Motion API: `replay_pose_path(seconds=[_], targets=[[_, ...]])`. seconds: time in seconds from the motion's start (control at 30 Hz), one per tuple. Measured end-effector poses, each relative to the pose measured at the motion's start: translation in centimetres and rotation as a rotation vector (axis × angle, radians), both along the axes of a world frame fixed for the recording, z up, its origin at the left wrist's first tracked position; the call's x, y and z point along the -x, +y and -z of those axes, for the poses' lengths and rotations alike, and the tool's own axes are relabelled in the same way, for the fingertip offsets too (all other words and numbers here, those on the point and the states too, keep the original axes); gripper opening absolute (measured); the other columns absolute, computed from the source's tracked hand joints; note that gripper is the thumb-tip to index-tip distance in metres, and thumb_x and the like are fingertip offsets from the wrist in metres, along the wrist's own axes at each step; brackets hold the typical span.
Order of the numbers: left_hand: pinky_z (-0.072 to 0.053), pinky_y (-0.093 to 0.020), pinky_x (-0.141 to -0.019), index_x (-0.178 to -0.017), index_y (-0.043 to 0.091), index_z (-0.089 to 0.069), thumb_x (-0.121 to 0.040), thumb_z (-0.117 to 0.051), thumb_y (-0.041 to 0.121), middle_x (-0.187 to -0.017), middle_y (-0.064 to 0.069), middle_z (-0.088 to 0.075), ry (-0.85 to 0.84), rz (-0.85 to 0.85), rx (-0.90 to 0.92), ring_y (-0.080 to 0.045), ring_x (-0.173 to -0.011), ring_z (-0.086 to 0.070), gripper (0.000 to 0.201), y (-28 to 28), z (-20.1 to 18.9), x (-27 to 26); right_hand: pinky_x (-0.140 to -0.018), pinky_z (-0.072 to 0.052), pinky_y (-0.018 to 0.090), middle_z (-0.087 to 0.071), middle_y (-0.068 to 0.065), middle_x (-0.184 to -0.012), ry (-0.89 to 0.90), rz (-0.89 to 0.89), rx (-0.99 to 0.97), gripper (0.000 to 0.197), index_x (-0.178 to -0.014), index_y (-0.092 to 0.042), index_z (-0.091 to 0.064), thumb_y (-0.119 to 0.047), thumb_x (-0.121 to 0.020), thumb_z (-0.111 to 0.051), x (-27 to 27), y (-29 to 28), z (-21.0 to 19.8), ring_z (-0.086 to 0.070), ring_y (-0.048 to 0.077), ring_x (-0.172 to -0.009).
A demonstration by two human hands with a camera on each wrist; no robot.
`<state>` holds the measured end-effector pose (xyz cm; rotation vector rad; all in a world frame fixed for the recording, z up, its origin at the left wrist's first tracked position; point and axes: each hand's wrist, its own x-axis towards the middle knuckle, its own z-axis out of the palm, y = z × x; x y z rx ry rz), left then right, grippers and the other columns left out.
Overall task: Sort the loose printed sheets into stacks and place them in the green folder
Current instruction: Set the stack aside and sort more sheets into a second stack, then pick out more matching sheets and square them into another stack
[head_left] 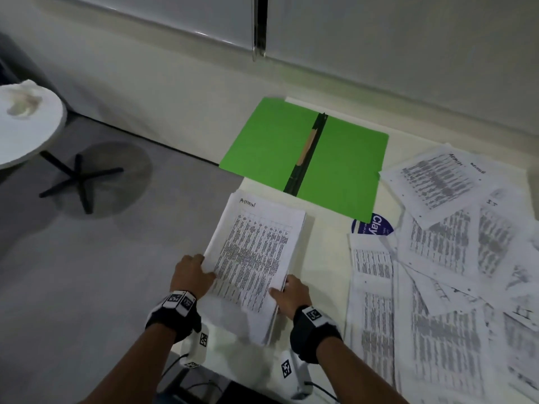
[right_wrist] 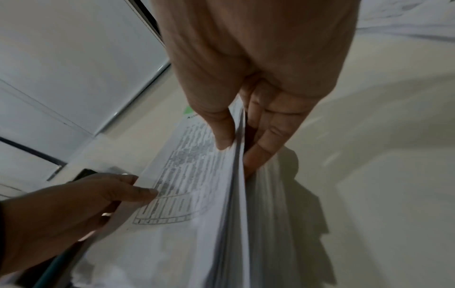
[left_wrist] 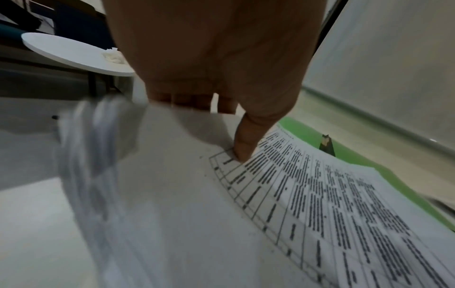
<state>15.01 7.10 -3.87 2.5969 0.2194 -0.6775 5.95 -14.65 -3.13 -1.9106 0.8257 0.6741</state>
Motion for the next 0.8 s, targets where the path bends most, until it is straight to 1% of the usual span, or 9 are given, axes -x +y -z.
replay_pose_path(seconds=[0.13,0.27,0.33,0.43,0.53,0.6,0.67,0.7,0.8], targets=[[-0.042,-0.045,-0.099,-0.133,0.012,-0.042,-0.072,-0.076,0.026,-0.132,-0.019,-0.045,-0.002,-0.195,0.116,-0.038,-0.119,-0.048,0.071,0.2,0.9,-0.5,-0.09,-0.049,0.035,-0.055,0.012,-0.127,-0.027,0.024,0.193,0.049,-0.128,-0.009,-0.048,-0.043,-0.092,-0.053,0.2,-2.1,0.6,-0.059,0.029,-0.11],[-0.037,-0.04,-0.104,-0.147,0.011,-0.028,-0.085,-0.069,0.027,-0.147,-0.015,-0.041,0.036,-0.246,0.386,-0.033,-0.129,-0.047,0.076,-1.1,0.7,-2.7,-0.103,-0.044,0.042,-0.027,0.014,-0.148,-0.082,0.184,0.112,0.076,-0.147,-0.008,-0.027,-0.042,-0.089,-0.062,-1.3,-3.2,2.1,-0.048,0.032,-0.125],[-0.042,-0.037,-0.098,-0.146,0.015,-0.029,-0.087,-0.066,0.032,-0.14,-0.011,-0.05,0.072,-0.205,0.417,-0.03,-0.12,-0.054,0.071,-2.3,0.6,-3.3,-0.105,-0.041,0.04,-0.022,0.013,-0.15,-0.082,0.201,0.053,0.078,-0.149,-0.008,-0.024,-0.042,-0.089,-0.062,-2.5,-2.8,2.4,-0.043,0.033,-0.129],[-0.042,-0.029,-0.078,-0.133,0.015,-0.041,-0.083,-0.068,0.022,-0.109,-0.003,-0.057,0.076,-0.186,0.411,-0.026,-0.101,-0.06,0.057,-3.7,0.7,-3.5,-0.112,-0.033,0.04,-0.017,0.01,-0.152,-0.058,0.167,-0.008,0.084,-0.149,-0.006,-0.024,-0.047,-0.087,-0.063,-3.5,-1.0,2.7,-0.032,0.03,-0.137],[-0.043,-0.03,-0.078,-0.133,0.015,-0.041,-0.08,-0.068,0.02,-0.108,-0.005,-0.058,0.056,-0.179,0.37,-0.022,-0.089,-0.056,0.06,-3.9,1.0,-3.6,-0.115,-0.03,0.041,-0.014,0.007,-0.153,-0.064,0.215,-0.037,0.092,-0.152,-0.009,-0.021,-0.044,-0.082,-0.07,-3.9,-0.1,3.1,-0.027,0.029,-0.141],[-0.047,-0.033,-0.084,-0.139,0.014,-0.035,-0.08,-0.068,0.022,-0.119,-0.011,-0.058,0.063,-0.163,0.33,-0.022,-0.089,-0.055,0.068,-3.8,1.4,-3.7,-0.11,-0.035,0.038,-0.021,0.007,-0.147,-0.038,0.195,-0.042,0.076,-0.144,-0.011,-0.035,-0.041,-0.083,-0.07,-3.7,-0.4,3.3,-0.035,0.027,-0.134],[-0.044,-0.034,-0.089,-0.144,0.01,-0.027,-0.082,-0.067,0.02,-0.13,-0.015,-0.053,0.061,-0.183,0.317,-0.028,-0.1,-0.055,0.074,-3.7,1.6,-4.0,-0.091,-0.042,0.031,-0.034,0.008,-0.127,-0.051,0.163,-0.013,0.029,-0.102,-0.023,-0.051,-0.037,-0.084,-0.068,-3.6,-1.0,3.2,-0.047,0.022,-0.102],[-0.043,-0.035,-0.094,-0.146,0.008,-0.025,-0.083,-0.067,0.021,-0.136,-0.016,-0.048,0.037,-0.203,0.305,-0.032,-0.112,-0.054,0.077,-3.7,1.6,-4.2,-0.085,-0.043,0.031,-0.04,0.009,-0.121,-0.079,0.172,-0.002,0.025,-0.094,-0.022,-0.049,-0.035,-0.084,-0.068,-3.3,-1.3,3.2,-0.049,0.021,-0.091],[-0.038,-0.047,-0.107,-0.144,0.003,-0.029,-0.083,-0.068,0.024,-0.145,-0.022,-0.039,-0.186,-0.166,0.234,-0.038,-0.13,-0.043,0.076,-4.4,1.6,-4.3,-0.094,-0.047,0.034,-0.047,0.01,-0.132,-0.108,0.25,-0.038,0.06,-0.139,-0.015,-0.041,-0.03,-0.087,-0.065,-1.3,-2.9,2.5,-0.055,0.024,-0.11]])
